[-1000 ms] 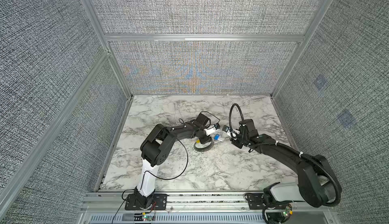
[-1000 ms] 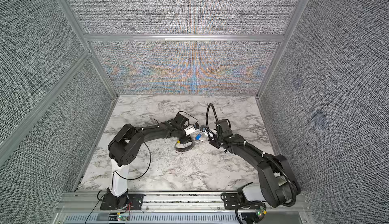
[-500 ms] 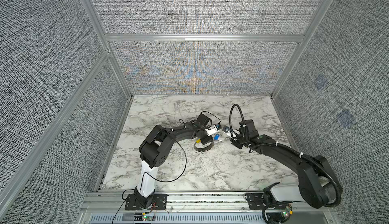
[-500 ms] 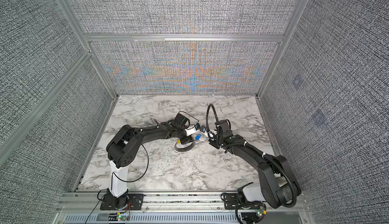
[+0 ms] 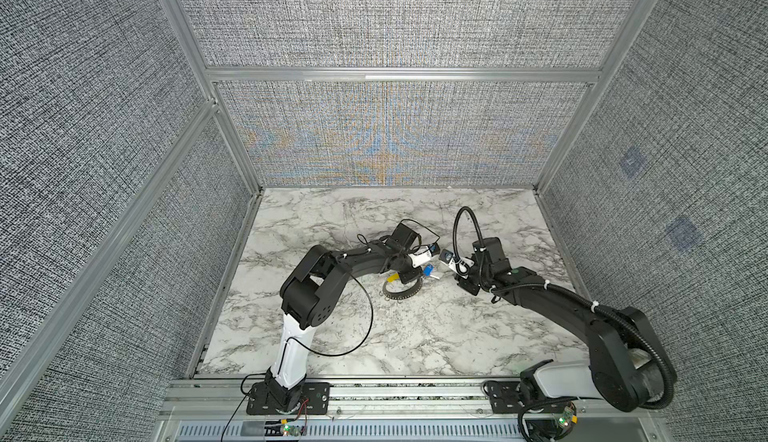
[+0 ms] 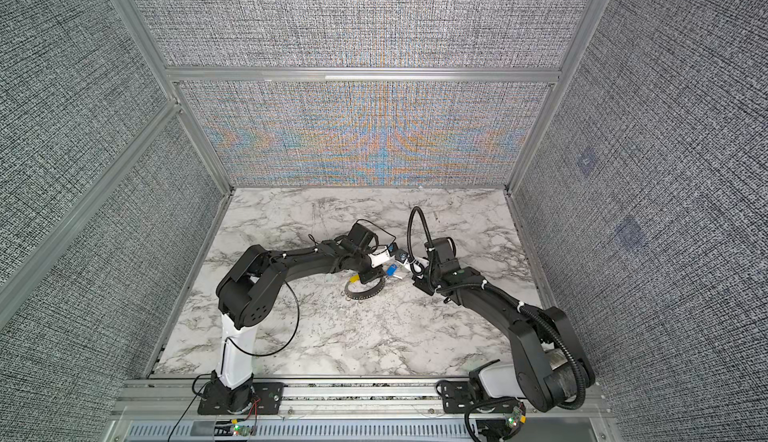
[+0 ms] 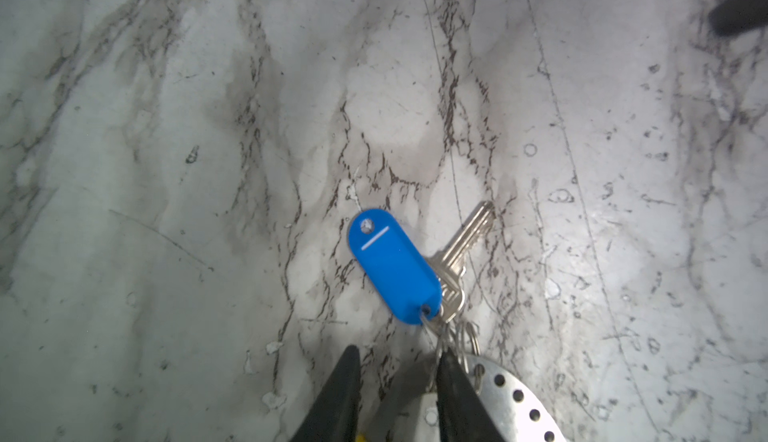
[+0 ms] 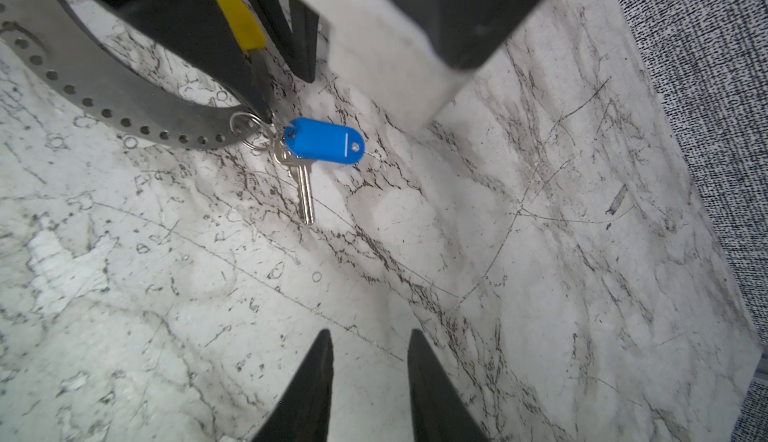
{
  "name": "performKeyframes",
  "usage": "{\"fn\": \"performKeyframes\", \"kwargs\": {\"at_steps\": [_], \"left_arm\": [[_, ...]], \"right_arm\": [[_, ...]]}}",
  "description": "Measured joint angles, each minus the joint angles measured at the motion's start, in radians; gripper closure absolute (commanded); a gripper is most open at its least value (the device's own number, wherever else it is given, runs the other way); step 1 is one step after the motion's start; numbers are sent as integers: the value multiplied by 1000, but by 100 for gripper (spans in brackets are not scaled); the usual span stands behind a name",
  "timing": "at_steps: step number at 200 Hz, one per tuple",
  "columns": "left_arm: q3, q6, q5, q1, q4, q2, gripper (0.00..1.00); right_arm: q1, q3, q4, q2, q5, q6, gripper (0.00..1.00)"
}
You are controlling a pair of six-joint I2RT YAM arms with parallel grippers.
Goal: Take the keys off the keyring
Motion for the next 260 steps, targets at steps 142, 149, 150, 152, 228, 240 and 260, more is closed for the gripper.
{"fn": "performKeyframes", "kwargs": {"at_steps": [142, 149, 150, 152, 228, 240, 260], "left_arm": [[-28, 46, 72, 0, -34, -53, 100], [-33, 46, 73, 0, -32, -65, 100], [-34, 46, 74, 0, -32, -66, 100], [-35, 46, 74, 0, -32, -70, 100], [-98, 54, 122, 12, -46, -227, 100], [-106, 54, 134, 13, -49, -261, 100], [-117, 53, 160, 16, -54, -317, 100]], "right_arm": [[0, -18, 8, -37, -5, 2, 70], [0, -21, 10, -42, -5, 8, 70], [0, -22, 10, -44, -5, 9, 70], [0, -23, 11, -45, -5, 9, 70], [1, -33, 18, -119, -50, 53, 70], [2, -33, 17, -133, -73, 60, 69], [8, -33, 14, -156, -113, 64, 69]]}}
